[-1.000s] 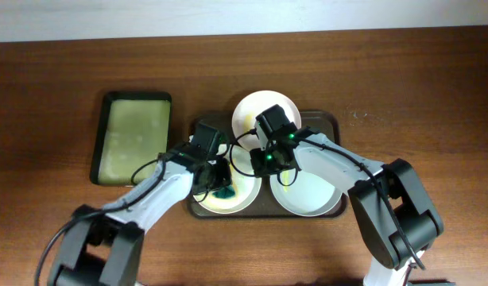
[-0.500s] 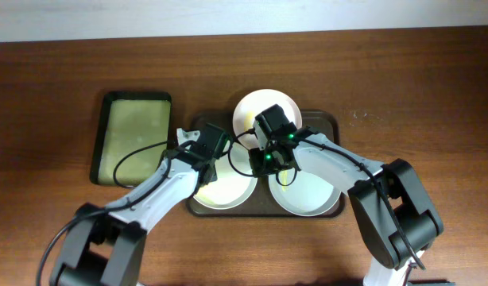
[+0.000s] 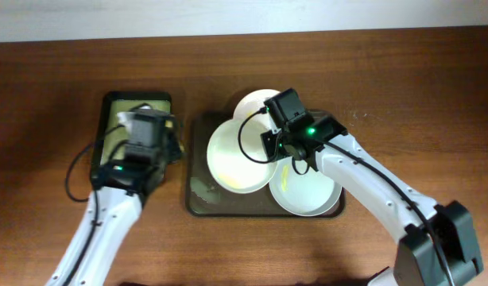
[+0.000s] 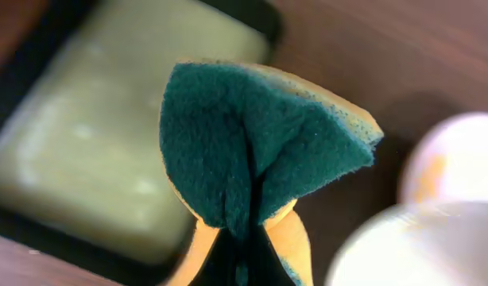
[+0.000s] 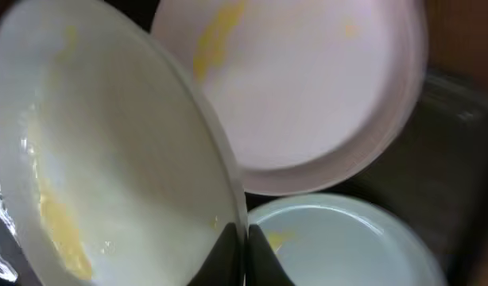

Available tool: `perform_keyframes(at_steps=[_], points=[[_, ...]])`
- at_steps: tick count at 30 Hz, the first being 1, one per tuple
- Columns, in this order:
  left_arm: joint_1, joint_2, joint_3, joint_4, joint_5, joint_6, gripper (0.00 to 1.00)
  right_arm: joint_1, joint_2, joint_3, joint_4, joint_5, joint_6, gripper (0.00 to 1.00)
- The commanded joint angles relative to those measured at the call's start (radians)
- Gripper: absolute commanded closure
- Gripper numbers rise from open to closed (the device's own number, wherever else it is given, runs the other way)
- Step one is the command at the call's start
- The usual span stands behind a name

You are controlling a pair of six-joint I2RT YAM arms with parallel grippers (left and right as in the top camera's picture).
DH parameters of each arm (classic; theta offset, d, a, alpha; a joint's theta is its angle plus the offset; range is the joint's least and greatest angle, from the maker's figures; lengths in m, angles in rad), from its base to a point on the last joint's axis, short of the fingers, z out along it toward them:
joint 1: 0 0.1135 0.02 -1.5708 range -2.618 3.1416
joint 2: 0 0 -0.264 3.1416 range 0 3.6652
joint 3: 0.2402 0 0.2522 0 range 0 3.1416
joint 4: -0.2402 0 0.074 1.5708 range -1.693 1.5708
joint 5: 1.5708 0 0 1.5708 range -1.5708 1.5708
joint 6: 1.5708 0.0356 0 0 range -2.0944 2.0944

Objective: Clean dirty plates on tray and stack at the side
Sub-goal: 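Carry the scrubbed plate with the right gripper to the table's right side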

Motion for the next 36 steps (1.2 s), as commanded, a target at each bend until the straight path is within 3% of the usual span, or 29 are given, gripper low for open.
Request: perform_keyframes(at_steps=[1, 3, 7, 12, 19, 22, 25, 27, 29, 31, 34, 36], points=[[0.167, 0.006, 0.005, 0.049, 0.145, 0.158, 1.00, 0.080, -0.037, 0.104, -0.042, 0.290, -0.051, 0.96], [0.225, 0.045, 0.005, 0.116, 0.245, 0.280, 1.00, 0.162, -0.037, 0.152, -0.053, 0.459, -0.096, 0.96], [0.262, 0.158, 0.005, 0.189, 0.247, 0.279, 1.00, 0.315, -0.037, 0.197, -0.051, 0.686, -0.198, 0.96], [0.333, 0.288, 0.005, 0.224, 0.247, 0.278, 1.00, 0.486, -0.037, 0.197, -0.013, 1.004, -0.483, 0.96], [0.364, 0.289, 0.005, 0.220, 0.248, 0.278, 1.00, 0.631, -0.037, 0.197, 0.194, 1.189, -0.917, 0.96], [0.364, 0.289, 0.005, 0.212, 0.248, 0.278, 1.00, 0.650, -0.037, 0.197, 0.234, 1.221, -0.988, 0.96], [0.364, 0.289, 0.005, 0.204, 0.247, 0.278, 1.00, 0.649, -0.037, 0.197, 0.233, 1.220, -0.934, 0.96], [0.364, 0.289, 0.005, 0.204, 0.248, 0.278, 1.00, 0.640, -0.037, 0.193, 0.205, 1.185, -0.742, 0.96], [0.364, 0.289, 0.005, 0.201, 0.248, 0.278, 1.00, 0.575, -0.034, 0.177, 0.084, 0.883, -0.463, 0.96], [0.364, 0.289, 0.005, 0.201, 0.248, 0.278, 1.00, 0.452, -0.013, 0.154, 0.068, 0.515, -0.432, 0.96], [0.364, 0.289, 0.005, 0.189, 0.248, 0.278, 1.00, 0.339, -0.085, 0.158, 0.133, 0.497, -0.185, 0.96], [0.364, 0.289, 0.005, 0.189, 0.248, 0.278, 1.00, 0.181, -0.159, 0.158, 0.149, 0.358, -0.082, 0.96]])
